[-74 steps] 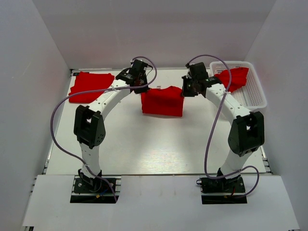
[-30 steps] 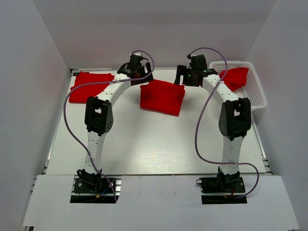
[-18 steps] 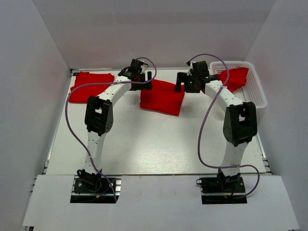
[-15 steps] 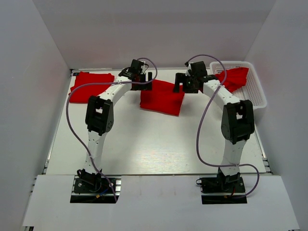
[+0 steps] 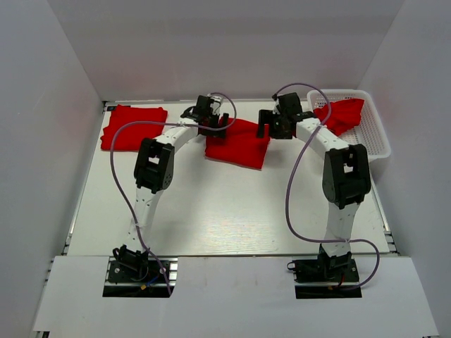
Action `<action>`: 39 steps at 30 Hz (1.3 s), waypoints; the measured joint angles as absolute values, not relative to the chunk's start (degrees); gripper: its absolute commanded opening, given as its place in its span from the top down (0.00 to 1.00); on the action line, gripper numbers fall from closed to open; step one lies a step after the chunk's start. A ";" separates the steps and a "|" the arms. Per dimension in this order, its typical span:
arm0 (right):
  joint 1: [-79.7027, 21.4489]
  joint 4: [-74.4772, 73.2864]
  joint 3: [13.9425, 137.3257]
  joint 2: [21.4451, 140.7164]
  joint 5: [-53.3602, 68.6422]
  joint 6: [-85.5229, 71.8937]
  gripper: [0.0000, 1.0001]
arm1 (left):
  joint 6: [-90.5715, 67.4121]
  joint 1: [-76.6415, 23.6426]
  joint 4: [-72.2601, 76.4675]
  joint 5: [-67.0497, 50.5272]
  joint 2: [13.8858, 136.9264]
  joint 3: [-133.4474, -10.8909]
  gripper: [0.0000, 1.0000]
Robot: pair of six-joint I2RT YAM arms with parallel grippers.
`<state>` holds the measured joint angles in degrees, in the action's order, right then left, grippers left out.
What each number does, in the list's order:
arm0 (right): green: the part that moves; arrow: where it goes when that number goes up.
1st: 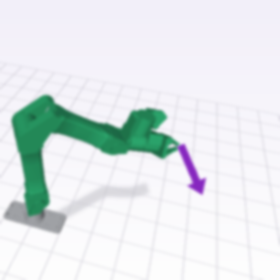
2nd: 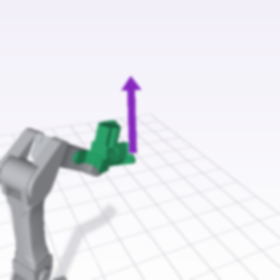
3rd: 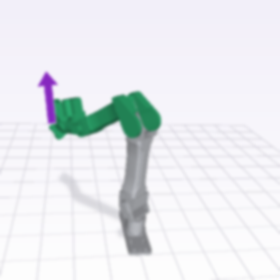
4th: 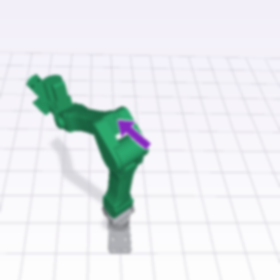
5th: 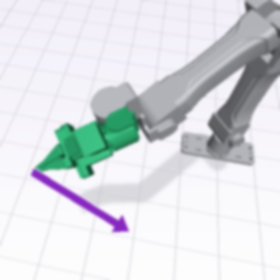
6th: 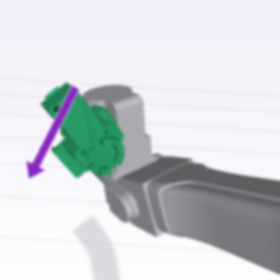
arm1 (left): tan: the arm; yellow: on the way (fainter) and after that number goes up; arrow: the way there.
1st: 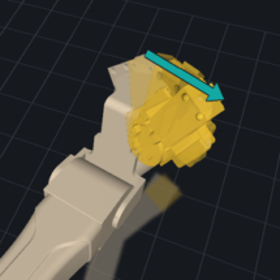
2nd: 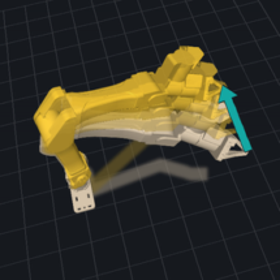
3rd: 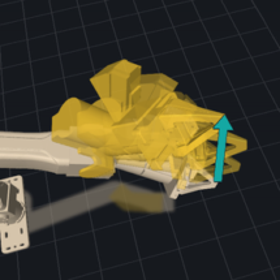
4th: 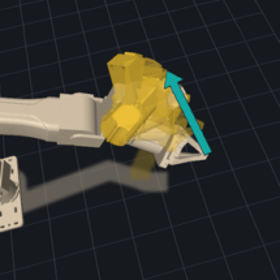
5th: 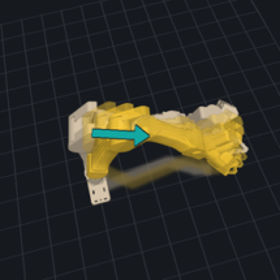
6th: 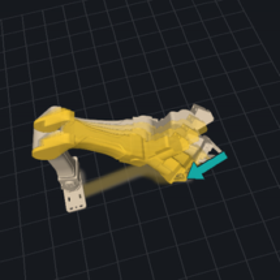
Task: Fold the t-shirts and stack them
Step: Put the neatly folded tshirt into the corner of the board with the left arm
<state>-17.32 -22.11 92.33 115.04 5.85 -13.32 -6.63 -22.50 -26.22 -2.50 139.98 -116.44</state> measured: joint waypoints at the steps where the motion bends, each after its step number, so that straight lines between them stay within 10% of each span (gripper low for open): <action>1: -17.30 -22.04 91.61 114.56 5.10 -13.37 0.10 | -6.42 -22.50 -25.65 -2.68 140.18 -116.57 0.02; 7: -17.21 -21.67 85.91 109.47 0.30 -13.98 0.10 | -4.69 -22.98 -23.35 -2.87 141.14 -116.62 0.40; 12: -17.17 -20.93 81.58 104.64 -5.13 -14.81 0.10 | -3.70 -23.66 -22.17 -4.16 141.23 -116.60 1.00; 39: -16.84 -23.31 58.74 80.01 -19.88 -19.44 0.10 | 4.60 -16.56 -39.09 -2.74 121.51 -118.80 1.00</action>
